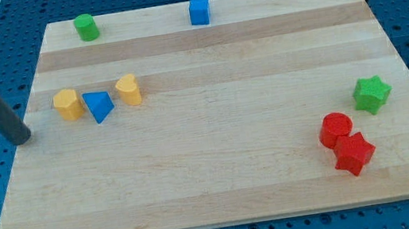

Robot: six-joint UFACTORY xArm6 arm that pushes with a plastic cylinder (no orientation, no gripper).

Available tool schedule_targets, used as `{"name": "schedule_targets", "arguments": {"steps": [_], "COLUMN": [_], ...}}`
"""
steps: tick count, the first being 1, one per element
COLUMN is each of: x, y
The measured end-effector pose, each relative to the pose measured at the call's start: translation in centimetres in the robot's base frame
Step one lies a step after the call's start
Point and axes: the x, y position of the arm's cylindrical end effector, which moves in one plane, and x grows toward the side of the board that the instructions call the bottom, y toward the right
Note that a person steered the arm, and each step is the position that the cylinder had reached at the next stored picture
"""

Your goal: Drag the yellow hexagon towards top right

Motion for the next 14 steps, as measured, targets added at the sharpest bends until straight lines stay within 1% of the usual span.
{"name": "schedule_targets", "arguments": {"steps": [3, 6, 7, 9, 12, 14], "x": [-4.8, -10.2, -11.0, -11.0, -10.2, -9.4], "y": [7.9, 11.5, 13.2, 19.9, 32.6, 38.6]}}
